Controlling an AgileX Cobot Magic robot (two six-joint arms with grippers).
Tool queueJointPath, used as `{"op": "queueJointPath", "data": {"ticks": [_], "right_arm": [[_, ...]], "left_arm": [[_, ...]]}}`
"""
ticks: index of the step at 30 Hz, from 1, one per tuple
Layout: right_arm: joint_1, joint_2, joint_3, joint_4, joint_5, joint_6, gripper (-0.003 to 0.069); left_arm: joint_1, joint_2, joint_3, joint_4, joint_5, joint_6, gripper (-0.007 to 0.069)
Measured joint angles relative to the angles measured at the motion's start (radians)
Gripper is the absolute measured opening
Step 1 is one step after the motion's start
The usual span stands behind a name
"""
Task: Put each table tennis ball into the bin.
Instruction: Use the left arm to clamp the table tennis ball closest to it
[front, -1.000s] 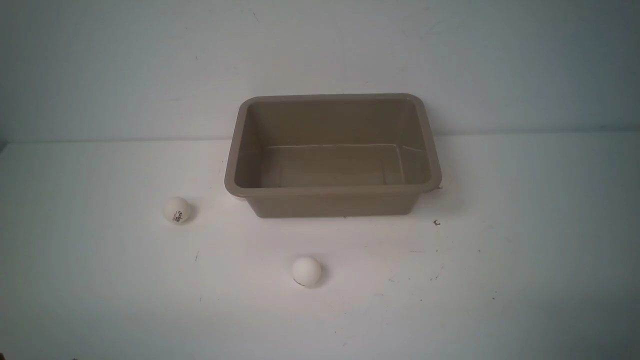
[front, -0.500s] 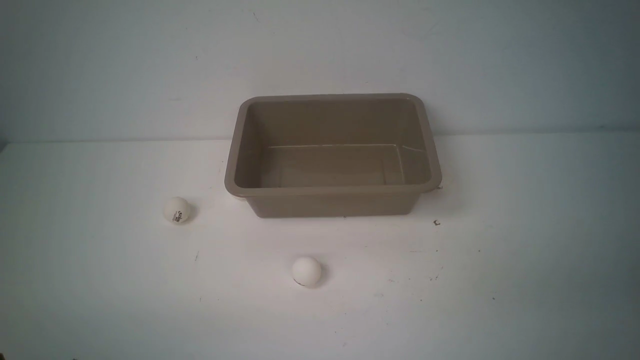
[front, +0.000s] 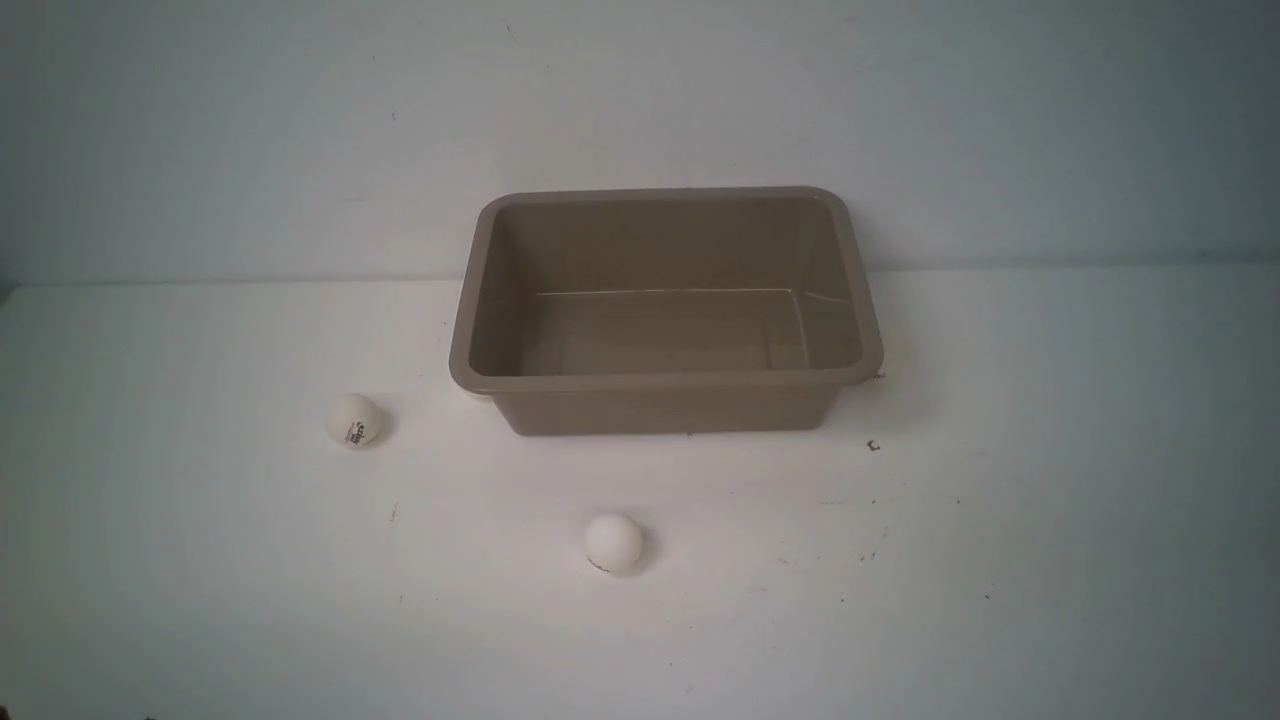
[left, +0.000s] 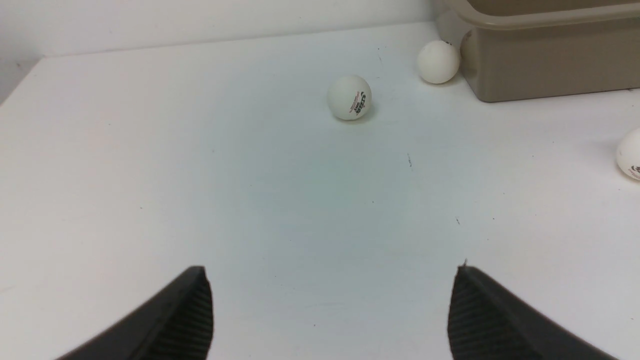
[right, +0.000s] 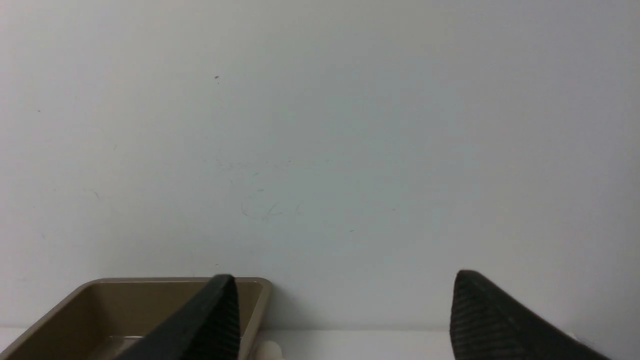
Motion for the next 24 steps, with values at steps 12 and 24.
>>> {"op": "queueJointPath", "data": {"ticks": [12, 24], "right_arm": [[0.0, 0.0, 0.0, 0.018, -0.001, 0.0, 0.0513], [0.0, 0.0, 0.0, 0.022, -0.001, -0.001, 0.0513]], "left_arm": [[0.0, 0.0, 0.0, 0.0, 0.0, 0.0, 0.0573], [0.0, 0.0, 0.004, -0.143, -0.083, 0.001, 0.0573]]}}
